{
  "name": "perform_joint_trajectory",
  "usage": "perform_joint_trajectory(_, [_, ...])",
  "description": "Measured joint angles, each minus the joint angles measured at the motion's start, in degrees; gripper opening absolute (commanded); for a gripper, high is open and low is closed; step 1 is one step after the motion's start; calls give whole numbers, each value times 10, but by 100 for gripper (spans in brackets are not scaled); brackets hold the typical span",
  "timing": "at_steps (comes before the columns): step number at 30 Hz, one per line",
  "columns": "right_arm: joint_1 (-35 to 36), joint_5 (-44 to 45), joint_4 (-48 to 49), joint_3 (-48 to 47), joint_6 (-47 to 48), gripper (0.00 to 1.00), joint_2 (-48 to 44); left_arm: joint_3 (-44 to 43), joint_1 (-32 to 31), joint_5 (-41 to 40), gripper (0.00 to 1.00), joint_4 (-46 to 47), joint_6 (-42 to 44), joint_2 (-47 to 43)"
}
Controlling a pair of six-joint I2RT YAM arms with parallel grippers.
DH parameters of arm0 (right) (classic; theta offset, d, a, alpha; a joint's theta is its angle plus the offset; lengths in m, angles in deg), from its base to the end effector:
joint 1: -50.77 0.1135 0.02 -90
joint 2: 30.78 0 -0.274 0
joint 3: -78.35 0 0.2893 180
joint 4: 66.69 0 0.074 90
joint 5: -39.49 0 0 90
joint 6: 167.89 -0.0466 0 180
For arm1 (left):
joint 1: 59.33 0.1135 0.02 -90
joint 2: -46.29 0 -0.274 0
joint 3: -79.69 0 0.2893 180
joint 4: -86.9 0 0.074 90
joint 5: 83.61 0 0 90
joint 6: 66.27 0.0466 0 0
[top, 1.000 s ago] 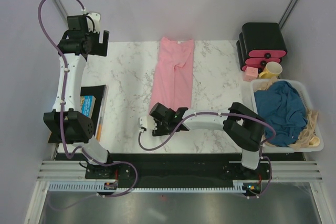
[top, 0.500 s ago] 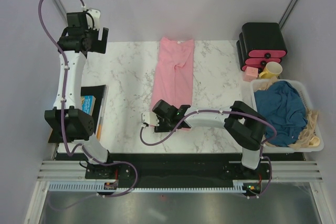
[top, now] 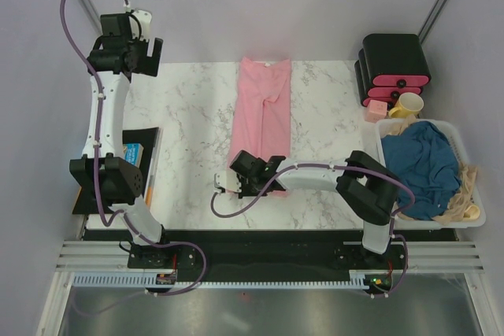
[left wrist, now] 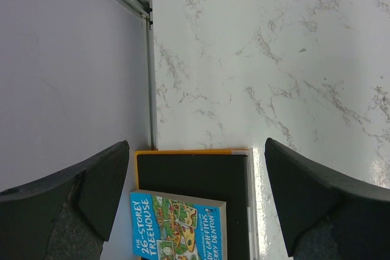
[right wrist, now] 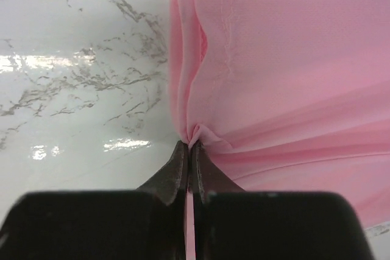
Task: Fold and stack the t-shirts
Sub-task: Grab the bottom of the folded rectangular tshirt with right arm
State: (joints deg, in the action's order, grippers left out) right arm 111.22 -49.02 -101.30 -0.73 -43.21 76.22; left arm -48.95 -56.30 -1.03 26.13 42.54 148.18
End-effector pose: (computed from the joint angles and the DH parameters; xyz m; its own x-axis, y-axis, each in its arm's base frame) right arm 0.2039 0.3573 0.1331 0.1316 -0.9212 -0.3662 -0.9592 -0.0252 -0.2814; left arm 0.4335 0.0290 0.4446 -0.5802 0.2895 -0.7613 0.0293 0.9415 0.3356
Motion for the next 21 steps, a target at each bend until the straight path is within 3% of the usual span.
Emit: perform_joint_trajectory(21, [43,-55,-177,-42,10,0,-118,24,2,-10,100,-2,13,6])
